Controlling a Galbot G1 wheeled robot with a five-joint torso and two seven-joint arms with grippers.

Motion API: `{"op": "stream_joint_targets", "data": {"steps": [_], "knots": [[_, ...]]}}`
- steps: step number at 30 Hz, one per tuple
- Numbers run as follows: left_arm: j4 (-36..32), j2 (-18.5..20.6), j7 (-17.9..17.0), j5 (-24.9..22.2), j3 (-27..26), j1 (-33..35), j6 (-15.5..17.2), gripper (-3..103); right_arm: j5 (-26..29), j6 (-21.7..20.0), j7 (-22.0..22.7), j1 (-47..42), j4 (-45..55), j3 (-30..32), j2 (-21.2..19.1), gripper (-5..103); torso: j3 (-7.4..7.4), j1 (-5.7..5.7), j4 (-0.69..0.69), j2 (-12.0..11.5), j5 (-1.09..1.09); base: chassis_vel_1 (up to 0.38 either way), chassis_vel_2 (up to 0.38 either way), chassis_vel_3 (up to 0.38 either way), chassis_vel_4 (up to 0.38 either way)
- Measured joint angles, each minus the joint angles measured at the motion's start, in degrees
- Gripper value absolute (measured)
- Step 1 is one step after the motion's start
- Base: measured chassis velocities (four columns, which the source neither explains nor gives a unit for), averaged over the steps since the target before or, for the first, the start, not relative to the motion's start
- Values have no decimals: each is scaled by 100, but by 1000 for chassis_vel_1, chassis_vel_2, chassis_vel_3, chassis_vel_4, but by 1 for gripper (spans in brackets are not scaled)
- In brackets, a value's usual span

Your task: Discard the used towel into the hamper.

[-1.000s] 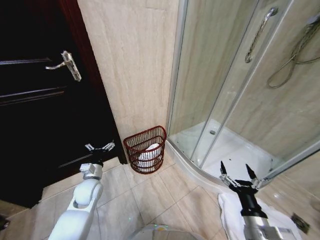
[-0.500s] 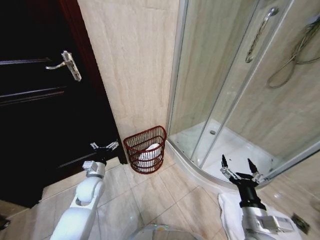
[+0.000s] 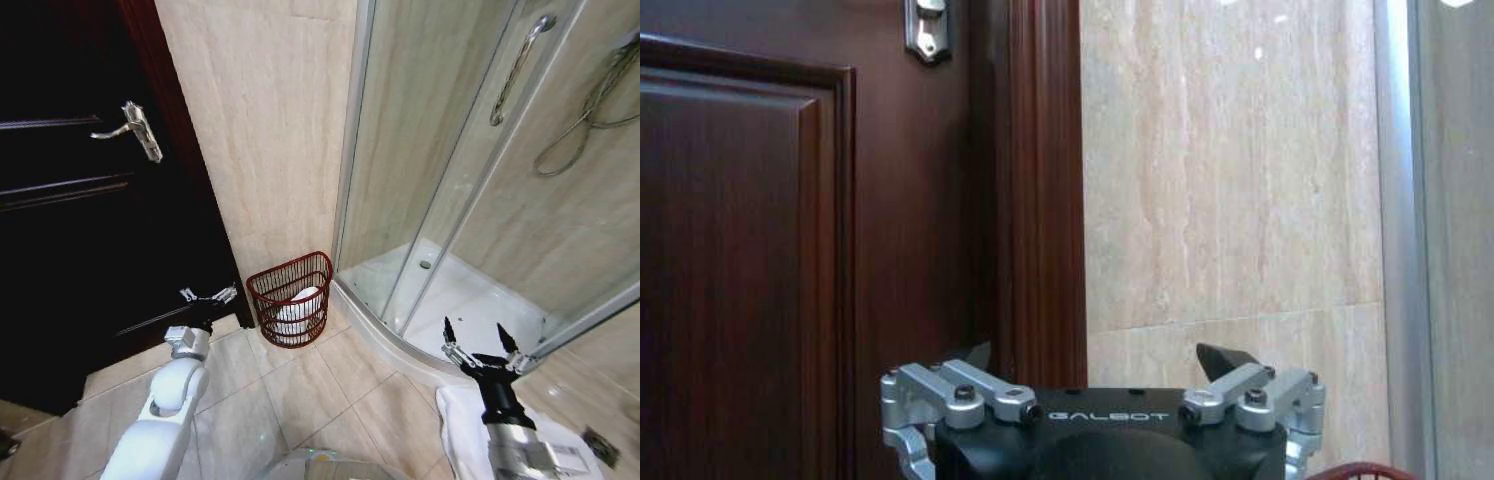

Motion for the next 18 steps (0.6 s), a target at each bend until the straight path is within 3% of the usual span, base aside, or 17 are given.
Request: {"op": "stream_joint_targets", "data": {"steps": [18], "knots": [[181,80,-10,61,-32,-11,-245,100,-136,14,11,1,-60,2,56,100,0,-1,0,0,0,23,-90,-18,93]]}}
